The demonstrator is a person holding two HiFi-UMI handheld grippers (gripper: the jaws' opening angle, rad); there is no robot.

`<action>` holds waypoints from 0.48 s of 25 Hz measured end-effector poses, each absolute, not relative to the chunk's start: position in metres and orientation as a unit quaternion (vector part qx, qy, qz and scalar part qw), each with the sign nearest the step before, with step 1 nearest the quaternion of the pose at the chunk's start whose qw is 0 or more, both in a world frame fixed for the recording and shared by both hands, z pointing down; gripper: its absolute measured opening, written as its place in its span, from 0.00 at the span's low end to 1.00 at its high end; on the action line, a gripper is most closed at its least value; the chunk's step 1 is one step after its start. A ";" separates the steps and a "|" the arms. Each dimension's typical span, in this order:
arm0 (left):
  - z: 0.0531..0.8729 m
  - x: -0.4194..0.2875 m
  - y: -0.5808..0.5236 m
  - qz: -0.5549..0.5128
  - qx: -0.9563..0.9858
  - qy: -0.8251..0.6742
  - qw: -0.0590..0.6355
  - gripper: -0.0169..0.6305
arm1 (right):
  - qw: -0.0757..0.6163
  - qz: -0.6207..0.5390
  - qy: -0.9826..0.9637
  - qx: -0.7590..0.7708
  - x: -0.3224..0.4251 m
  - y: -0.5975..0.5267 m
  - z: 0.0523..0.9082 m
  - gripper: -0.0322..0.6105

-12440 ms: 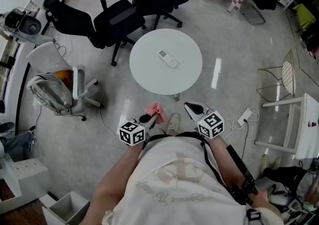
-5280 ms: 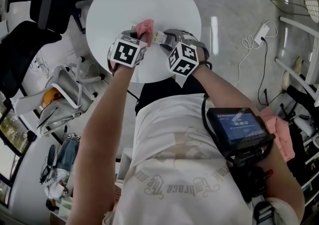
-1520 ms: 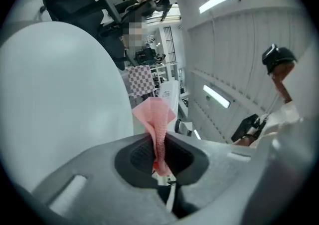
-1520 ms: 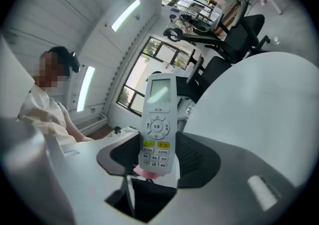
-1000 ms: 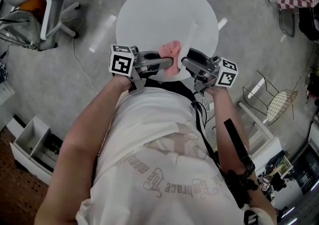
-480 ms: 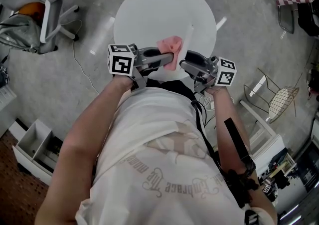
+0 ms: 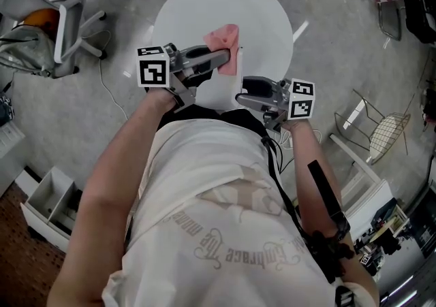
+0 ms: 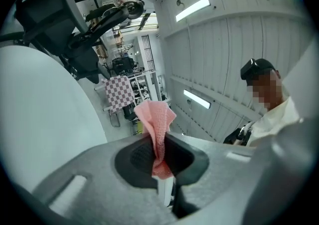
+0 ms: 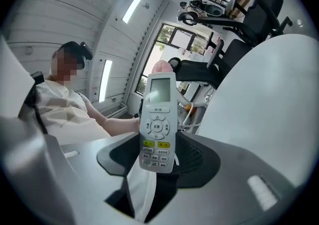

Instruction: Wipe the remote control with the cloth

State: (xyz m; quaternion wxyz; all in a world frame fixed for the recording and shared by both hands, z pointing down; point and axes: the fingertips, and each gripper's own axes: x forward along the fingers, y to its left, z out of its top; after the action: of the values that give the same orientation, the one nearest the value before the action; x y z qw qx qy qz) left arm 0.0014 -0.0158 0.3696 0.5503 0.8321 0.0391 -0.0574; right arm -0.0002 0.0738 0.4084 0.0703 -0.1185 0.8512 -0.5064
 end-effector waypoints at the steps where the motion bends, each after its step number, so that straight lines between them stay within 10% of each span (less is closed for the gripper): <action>1: 0.367 0.002 -0.019 -0.057 0.833 0.041 0.548 0.06 | 0.066 -0.505 0.852 -0.119 0.000 0.075 0.409 0.41; 12: 0.374 0.013 -0.026 -0.019 0.827 0.054 0.559 0.06 | 0.058 -0.490 0.860 -0.132 0.006 0.064 0.410 0.41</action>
State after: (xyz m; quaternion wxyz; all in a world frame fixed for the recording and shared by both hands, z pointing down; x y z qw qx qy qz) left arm 0.0131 -0.0264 0.3739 0.5590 0.8272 0.0538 -0.0191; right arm 0.0060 0.0637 0.4097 0.0577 -0.1317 0.8598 -0.4901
